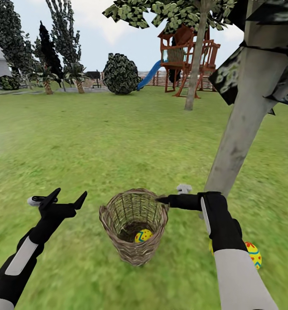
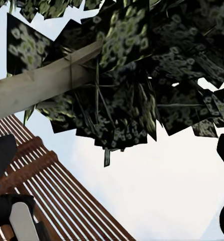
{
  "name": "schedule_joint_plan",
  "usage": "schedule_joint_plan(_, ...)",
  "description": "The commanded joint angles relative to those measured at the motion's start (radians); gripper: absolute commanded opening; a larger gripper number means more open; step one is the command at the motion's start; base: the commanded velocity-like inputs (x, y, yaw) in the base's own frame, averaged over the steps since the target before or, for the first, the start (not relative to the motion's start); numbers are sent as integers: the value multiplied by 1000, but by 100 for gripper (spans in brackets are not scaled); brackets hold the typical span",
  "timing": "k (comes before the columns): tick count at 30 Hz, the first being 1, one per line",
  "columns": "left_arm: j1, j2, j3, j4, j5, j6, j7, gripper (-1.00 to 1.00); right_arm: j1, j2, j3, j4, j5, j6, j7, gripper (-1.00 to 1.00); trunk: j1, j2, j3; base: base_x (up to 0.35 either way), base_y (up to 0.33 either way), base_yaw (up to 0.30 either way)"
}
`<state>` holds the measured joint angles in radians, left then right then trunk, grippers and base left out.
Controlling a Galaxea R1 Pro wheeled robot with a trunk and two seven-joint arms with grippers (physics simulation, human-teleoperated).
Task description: Take the three Easter eggs out of the wicker basket on the lawn in the garden, then place them on the lawn next to a single tree (choose any tree) so that all three eggs are next to the same tree and none are left in the basket.
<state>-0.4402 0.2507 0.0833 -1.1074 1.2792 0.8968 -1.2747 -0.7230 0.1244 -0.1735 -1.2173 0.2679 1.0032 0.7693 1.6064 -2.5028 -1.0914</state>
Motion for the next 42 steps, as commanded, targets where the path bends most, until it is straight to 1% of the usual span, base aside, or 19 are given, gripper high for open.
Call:
schedule_joint_plan(1, 0, 1, 0, 0, 8, 8, 0, 100, -1, 2, -2, 0, 10, 3, 10, 100, 0, 0, -1, 3, 2, -281)
schedule_joint_plan(6, 0, 1, 0, 0, 12, 8, 0, 100, -1, 3, -1, 1, 9, 3, 10, 100, 0, 0, -3, 67, 140, -281)
schedule_joint_plan(15, 0, 1, 0, -1, 12, 8, 0, 100, -1, 3, -1, 2, 8, 3, 10, 100, 0, 0, -8, 135, 273, -280)
schedule_joint_plan(22, 0, 1, 1, -1, 10, 9, 0, 100, -1, 4, -1, 6, 17, 3, 3, 100, 0, 0, -13, 120, 306, -262)
schedule_joint_plan(24, 0, 1, 1, -1, 9, 10, 0, 100, -1, 5, -1, 9, 19, 2, -17, 100, 0, 0, -15, 100, 327, -224)
schedule_joint_plan(27, 0, 1, 0, -2, 8, 10, 0, 100, 4, 25, 3, 44, 21, 0, -112, 100, 0, 0, -19, 88, 331, -189)
schedule_joint_plan(28, 0, 1, 0, -2, 8, 10, 0, 100, 5, 29, 12, 60, 19, -2, -152, 100, 0, 0, -20, 85, 332, -177)
schedule_joint_plan(29, 0, 1, 0, -2, 8, 10, 0, 100, 6, 34, 39, 84, 16, -4, -210, 100, 0, 0, -22, 84, 332, -173)
schedule_joint_plan(31, 0, 1, 0, -1, 8, 10, 0, 100, 6, 36, 87, 109, 12, -8, -265, 100, 0, 0, -24, 83, 332, -170)
schedule_joint_plan(32, 0, 1, 0, -2, 8, 10, 0, 100, 6, 37, 121, 120, 11, -9, -286, 100, 0, 0, -25, 83, 333, -161)
schedule_joint_plan(35, 0, 1, 1, -2, 9, 10, 0, 100, 7, 38, 174, 129, 11, -10, -304, 100, 0, 0, -29, 82, 332, -119)
schedule_joint_plan(36, 0, 1, 0, -1, 10, 10, 0, 100, 7, 38, 199, 131, 11, -10, -307, 100, 0, 0, -30, 81, 289, -44)
schedule_joint_plan(38, 0, 1, 0, -1, 12, 9, 0, 100, 7, 38, 231, 137, 12, -9, -311, 100, 0, 0, -32, 47, 162, -23)
schedule_joint_plan(39, 0, 0, 0, 0, 12, 9, 0, 100, 7, 34, 263, 161, 12, -11, -312, 100, 0, 0, -32, 15, 52, -7)
schedule_joint_plan(40, 0, 0, 0, 0, 12, 8, 0, 100, 7, 32, 279, 191, 12, -13, -312, 100, 0, 0, -32, 8, 26, -4)
schedule_joint_plan(42, 0, -1, 0, 0, 12, 8, 0, 100, 7, 31, 292, 234, 15, -15, -313, 100, 0, 0, -32, 4, 14, -2)
